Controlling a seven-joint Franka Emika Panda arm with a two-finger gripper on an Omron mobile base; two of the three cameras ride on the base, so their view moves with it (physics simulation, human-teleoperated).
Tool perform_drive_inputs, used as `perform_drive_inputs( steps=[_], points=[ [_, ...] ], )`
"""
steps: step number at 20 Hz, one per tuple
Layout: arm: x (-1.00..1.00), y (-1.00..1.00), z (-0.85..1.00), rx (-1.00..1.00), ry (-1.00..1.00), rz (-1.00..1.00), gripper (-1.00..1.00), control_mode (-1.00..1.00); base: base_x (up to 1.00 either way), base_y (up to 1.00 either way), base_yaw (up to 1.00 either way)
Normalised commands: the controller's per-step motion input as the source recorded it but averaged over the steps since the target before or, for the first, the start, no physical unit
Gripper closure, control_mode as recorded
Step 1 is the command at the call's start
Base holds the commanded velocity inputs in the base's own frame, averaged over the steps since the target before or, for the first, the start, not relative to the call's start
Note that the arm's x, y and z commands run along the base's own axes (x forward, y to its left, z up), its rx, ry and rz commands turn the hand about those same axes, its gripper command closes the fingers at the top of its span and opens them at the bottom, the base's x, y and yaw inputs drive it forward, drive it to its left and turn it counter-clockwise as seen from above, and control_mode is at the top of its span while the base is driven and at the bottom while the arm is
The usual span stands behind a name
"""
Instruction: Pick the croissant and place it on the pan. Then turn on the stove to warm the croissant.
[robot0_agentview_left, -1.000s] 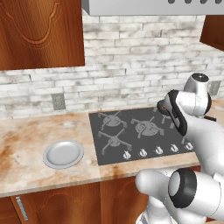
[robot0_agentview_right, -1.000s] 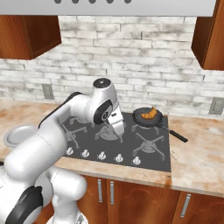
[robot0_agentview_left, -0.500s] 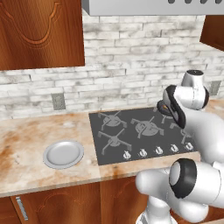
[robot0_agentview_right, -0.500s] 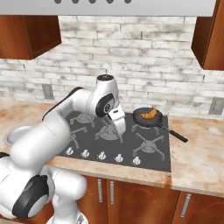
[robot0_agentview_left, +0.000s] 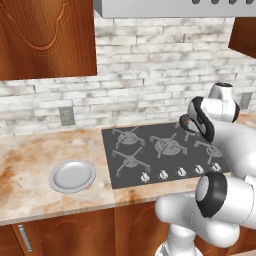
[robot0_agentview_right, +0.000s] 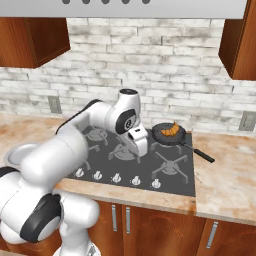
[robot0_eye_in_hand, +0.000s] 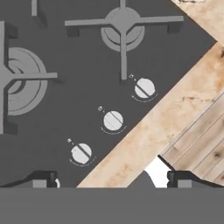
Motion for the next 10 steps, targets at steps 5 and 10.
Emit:
perform_drive_inputs(
  steps=[5,10],
  points=[
    [-0.11,0.00,-0.30,0.00,0.00,0.12,-1.00,-1.00,0.00,0.00,0.00],
    [-0.01,0.00,-0.29,0.00,0.00,0.12,-1.00,-1.00,0.00,0.00,0.00]
  ],
)
